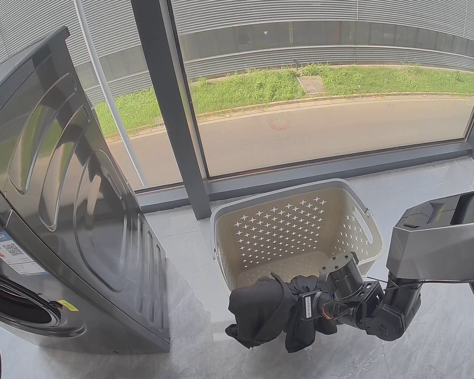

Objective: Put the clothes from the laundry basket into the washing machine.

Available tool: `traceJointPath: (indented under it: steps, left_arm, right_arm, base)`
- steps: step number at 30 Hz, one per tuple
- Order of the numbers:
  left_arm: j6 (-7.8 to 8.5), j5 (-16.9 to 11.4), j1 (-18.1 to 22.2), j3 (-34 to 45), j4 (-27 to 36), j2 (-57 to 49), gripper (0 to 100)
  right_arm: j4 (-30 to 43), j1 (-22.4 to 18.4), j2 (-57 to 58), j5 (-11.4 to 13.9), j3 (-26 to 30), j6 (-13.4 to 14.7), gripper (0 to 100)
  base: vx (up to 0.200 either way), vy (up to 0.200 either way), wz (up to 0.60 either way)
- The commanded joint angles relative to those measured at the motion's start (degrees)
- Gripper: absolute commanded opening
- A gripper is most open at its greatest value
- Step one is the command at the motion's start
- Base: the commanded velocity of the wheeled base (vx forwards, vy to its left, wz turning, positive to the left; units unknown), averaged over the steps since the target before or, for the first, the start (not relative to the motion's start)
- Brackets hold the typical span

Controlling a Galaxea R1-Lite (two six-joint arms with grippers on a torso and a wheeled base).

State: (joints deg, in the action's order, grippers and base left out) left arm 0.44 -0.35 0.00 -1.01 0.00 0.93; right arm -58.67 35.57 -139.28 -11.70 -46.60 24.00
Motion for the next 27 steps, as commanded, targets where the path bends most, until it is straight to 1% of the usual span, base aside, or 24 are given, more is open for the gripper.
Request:
traceJointPath:
  steps: [1,8,14,21,27]
  left_arm:
    - [0.00,0.0,0.0,0.8,0.0,-0.9,100]
    - [0.00,0.0,0.0,0.8,0.0,-0.9,100]
    - [0.00,0.0,0.0,0.8,0.0,-0.9,100]
    - [0.00,0.0,0.0,0.8,0.0,-0.9,100]
    - [0.00,0.0,0.0,0.8,0.0,-0.9,100]
  right_arm:
    - [0.1,0.1,-0.3,-0.1,0.1,0.0,0]
    - [-0.3,0.7,0.8,-0.1,1.1,0.1,0]
    - [-1.1,1.7,6.8,-0.3,4.3,-0.3,0]
    - [-1.4,1.7,11.3,-0.3,7.6,-0.4,0]
    - [-1.4,1.6,12.2,-0.3,8.0,-0.4,0]
  base:
    - [0.000,0.000,0.00]
    - [0.000,0.000,0.00]
    - [0.000,0.000,0.00]
    - [0.000,0.000,0.00]
    - [0.000,0.000,0.00]
